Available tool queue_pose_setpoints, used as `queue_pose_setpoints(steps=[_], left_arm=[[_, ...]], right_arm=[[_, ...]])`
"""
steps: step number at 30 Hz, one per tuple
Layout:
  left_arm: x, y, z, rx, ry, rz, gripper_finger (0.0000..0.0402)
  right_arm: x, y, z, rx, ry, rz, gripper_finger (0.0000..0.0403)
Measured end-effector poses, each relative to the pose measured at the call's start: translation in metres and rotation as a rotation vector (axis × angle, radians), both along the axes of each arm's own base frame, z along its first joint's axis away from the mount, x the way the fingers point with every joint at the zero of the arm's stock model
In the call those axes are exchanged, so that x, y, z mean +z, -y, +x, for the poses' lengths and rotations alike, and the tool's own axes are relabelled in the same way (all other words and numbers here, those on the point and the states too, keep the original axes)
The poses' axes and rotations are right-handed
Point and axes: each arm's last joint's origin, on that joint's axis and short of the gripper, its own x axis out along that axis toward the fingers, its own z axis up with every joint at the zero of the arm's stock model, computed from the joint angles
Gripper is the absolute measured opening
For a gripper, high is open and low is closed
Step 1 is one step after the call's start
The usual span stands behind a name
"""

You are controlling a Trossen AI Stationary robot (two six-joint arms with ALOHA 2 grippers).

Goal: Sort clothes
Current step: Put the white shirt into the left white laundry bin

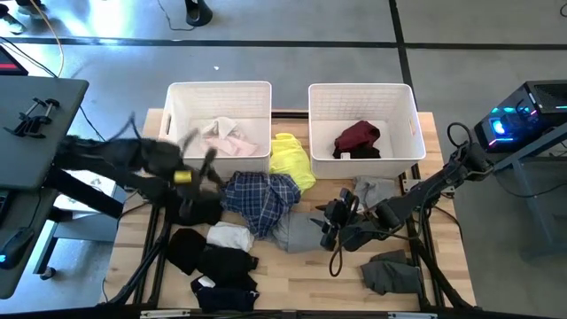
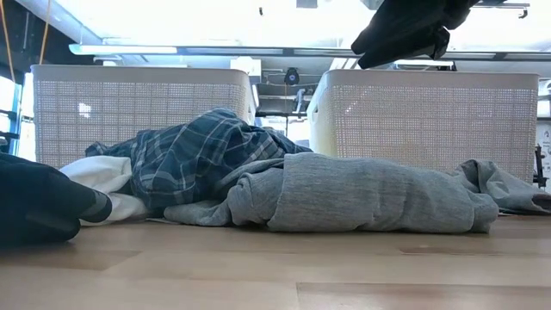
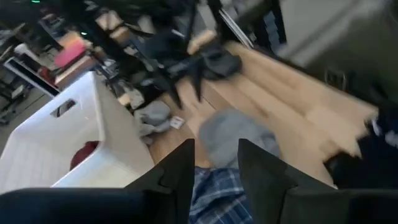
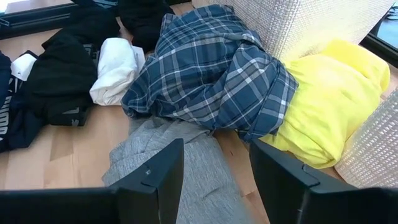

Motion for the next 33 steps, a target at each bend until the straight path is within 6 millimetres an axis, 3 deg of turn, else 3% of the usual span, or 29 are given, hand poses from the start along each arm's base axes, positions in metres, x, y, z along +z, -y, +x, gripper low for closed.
queue_pose_setpoints(steps=[11, 19, 27, 33], left_arm=[[-0.042, 0.063, 0.027, 0.138, -0.232, -0.005, 0.0071], [-0.097, 0.096, 0.038, 0.252, -0.367, -0.055, 0.0048], [-0.165, 0.102, 0.034, 0.215, -0.136, -0.374, 0.004], [-0.184, 0.098, 0.03, 0.148, 0.079, -0.492, 0.004]], right_arm=[[0.0, 0.0, 0.0, -0.001, 0.0, -0.001, 0.0169], [-0.008, -0.003, 0.003, 0.01, -0.027, -0.006, 0.0169], [-0.013, -0.028, -0.013, 0.122, -0.07, -0.014, 0.0169], [-0.013, -0.044, -0.017, 0.29, -0.1, 0.054, 0.0169]])
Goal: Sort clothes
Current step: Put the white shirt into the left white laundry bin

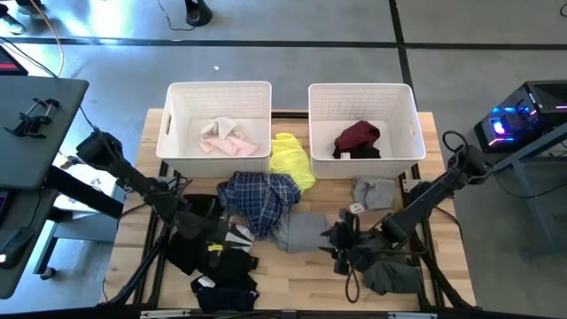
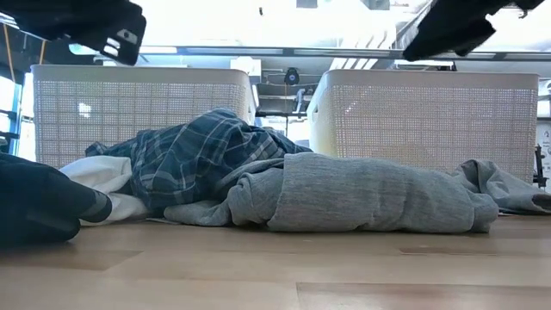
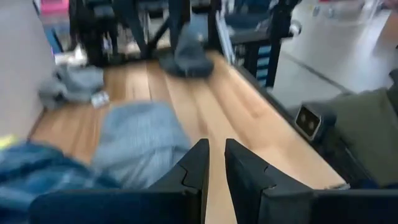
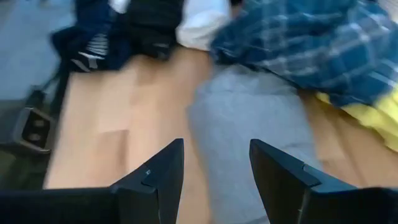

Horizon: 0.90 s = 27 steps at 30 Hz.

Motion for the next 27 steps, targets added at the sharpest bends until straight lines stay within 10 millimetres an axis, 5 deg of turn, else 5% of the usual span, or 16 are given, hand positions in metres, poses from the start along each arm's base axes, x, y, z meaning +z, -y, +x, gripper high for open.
queue_pose_setpoints(steps=[13, 20, 27], left_arm=[[-0.019, -0.001, 0.024, 0.042, 0.048, 0.157, 0.0043], [-0.021, 0.0, 0.027, 0.096, -0.45, 0.314, 0.0096], [-0.03, -0.008, 0.012, 0.267, -0.769, 0.145, 0.0152]], right_arm=[[-0.046, -0.006, 0.028, 0.111, -0.092, -0.079, 0.0169], [-0.047, 0.001, 0.033, 0.072, -0.092, -0.056, 0.0169], [-0.047, 0.001, 0.033, 0.063, -0.08, -0.062, 0.0169]])
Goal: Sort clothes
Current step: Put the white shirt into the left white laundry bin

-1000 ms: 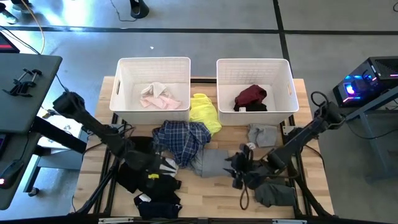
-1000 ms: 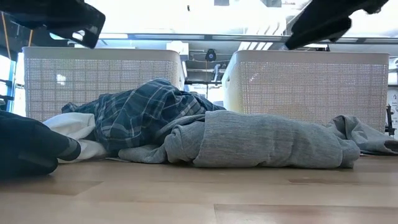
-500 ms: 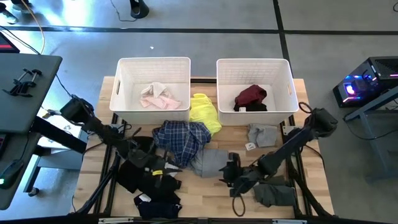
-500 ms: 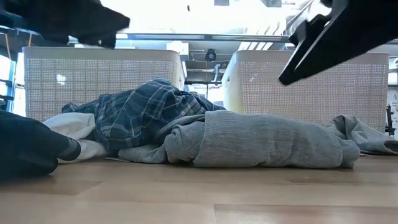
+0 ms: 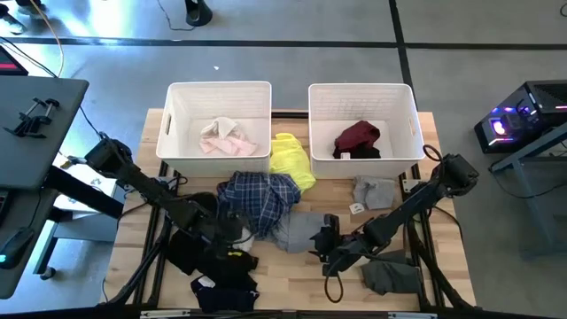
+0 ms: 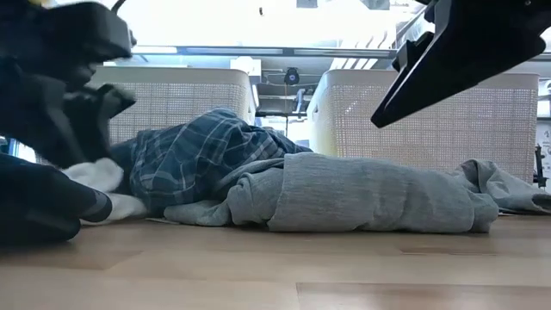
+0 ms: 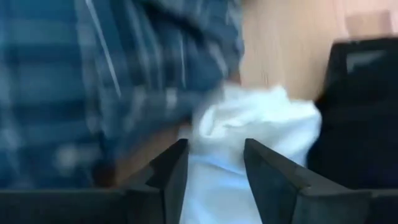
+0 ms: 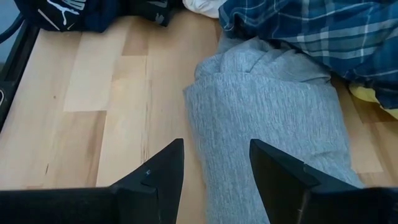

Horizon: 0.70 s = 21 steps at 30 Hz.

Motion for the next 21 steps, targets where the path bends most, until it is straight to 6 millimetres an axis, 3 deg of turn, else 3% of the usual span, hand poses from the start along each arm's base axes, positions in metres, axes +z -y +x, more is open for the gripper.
queue_pose_setpoints(steps=[8, 12, 17, 21], left_arm=[[-0.029, -0.006, -0.013, 0.063, -0.024, -0.057, 0.0152], [-0.038, -0.007, -0.014, 0.02, 0.018, -0.058, 0.011], [-0.036, -0.003, -0.009, -0.088, 0.077, -0.055, 0.0019], [-0.028, 0.002, 0.0, -0.183, 0.201, -0.083, 0.0018]], right_arm=[[0.0, 0.001, 0.0, -0.017, 0.013, -0.013, 0.0169], [0.001, 0.001, 0.0, -0.038, 0.021, -0.009, 0.0169], [0.001, 0.002, 0.002, -0.052, 0.032, -0.014, 0.0169], [0.003, 0.005, 0.002, -0.132, 0.083, -0.059, 0.0169]])
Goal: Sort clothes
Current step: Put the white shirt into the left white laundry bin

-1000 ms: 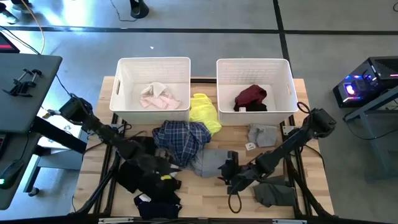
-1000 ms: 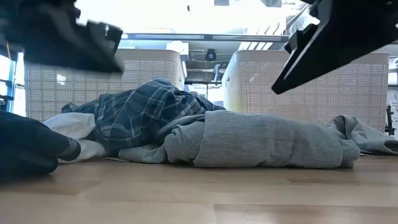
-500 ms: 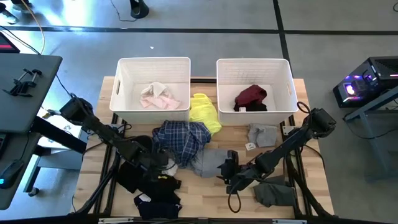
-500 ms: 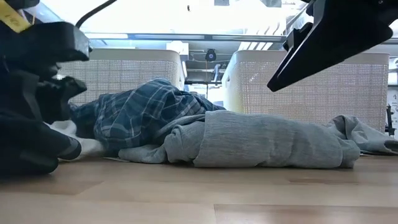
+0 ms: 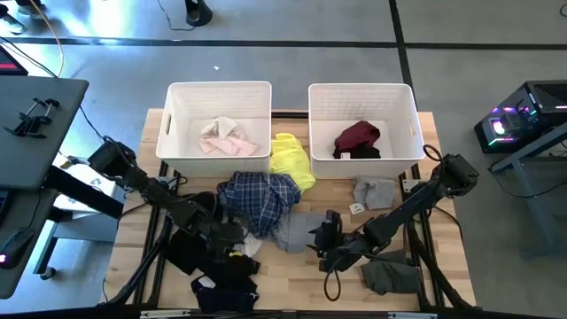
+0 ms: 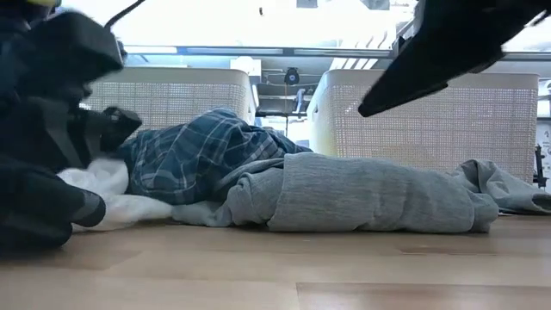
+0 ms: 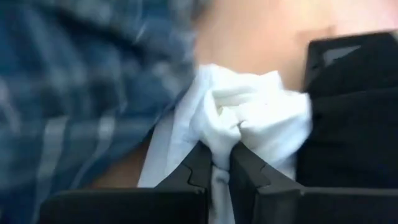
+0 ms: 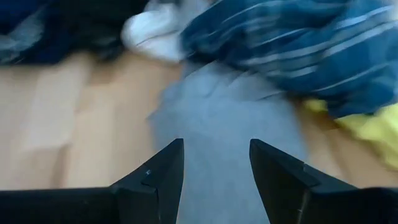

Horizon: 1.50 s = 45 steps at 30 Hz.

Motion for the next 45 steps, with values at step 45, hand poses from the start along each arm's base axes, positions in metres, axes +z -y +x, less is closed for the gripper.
queue_pose_setpoints(steps=[45], left_arm=[[0.137, -0.24, -0.038, 0.8, 0.069, 0.48, 0.0012]], right_arm=[[0.016, 0.045, 0.055, 0.115, 0.239, 0.001, 0.0169]])
